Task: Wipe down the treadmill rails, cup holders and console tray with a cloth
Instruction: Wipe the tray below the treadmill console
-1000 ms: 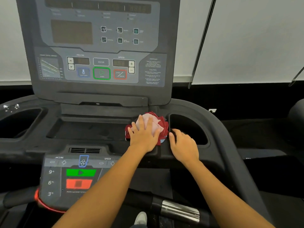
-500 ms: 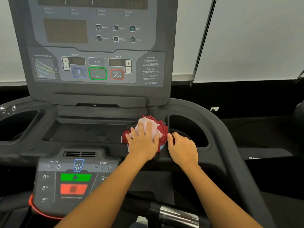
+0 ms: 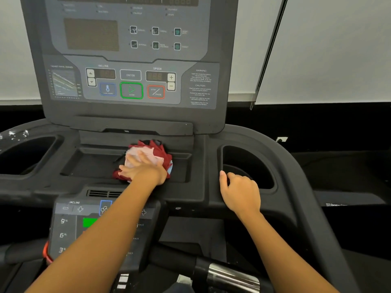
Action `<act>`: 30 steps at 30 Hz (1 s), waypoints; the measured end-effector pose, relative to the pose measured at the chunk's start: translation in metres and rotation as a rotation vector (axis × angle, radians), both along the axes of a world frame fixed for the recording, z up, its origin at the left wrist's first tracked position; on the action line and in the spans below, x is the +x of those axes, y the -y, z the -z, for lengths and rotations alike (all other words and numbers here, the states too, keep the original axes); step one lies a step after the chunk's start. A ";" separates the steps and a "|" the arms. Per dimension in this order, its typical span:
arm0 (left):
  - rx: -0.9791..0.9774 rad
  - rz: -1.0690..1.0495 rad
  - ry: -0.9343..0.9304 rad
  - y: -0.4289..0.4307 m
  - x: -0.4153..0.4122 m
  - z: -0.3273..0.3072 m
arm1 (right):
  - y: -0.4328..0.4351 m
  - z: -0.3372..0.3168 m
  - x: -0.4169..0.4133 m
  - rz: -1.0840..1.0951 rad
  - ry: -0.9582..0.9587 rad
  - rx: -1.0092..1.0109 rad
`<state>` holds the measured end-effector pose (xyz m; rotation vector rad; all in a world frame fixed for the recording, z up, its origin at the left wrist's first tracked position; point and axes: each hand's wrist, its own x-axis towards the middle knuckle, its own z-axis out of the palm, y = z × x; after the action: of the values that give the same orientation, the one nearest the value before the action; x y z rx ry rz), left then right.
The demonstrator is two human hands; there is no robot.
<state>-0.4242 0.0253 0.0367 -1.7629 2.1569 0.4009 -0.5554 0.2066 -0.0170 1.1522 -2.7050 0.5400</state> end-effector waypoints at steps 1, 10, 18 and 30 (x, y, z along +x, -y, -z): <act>0.002 0.009 0.004 -0.002 -0.002 0.000 | 0.001 0.001 0.001 0.002 -0.014 0.011; -0.090 0.380 -0.163 -0.046 -0.007 0.008 | 0.003 0.001 0.003 -0.001 -0.042 0.019; -0.119 0.764 -0.083 -0.079 0.005 0.008 | 0.002 0.000 0.002 -0.001 -0.054 0.023; 0.054 0.829 -0.279 -0.067 0.019 -0.023 | 0.000 -0.002 0.002 -0.002 -0.027 0.010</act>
<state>-0.4049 0.0926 0.0596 -0.6814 2.7828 0.4833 -0.5529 0.2065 -0.0150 1.1561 -2.6873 0.5079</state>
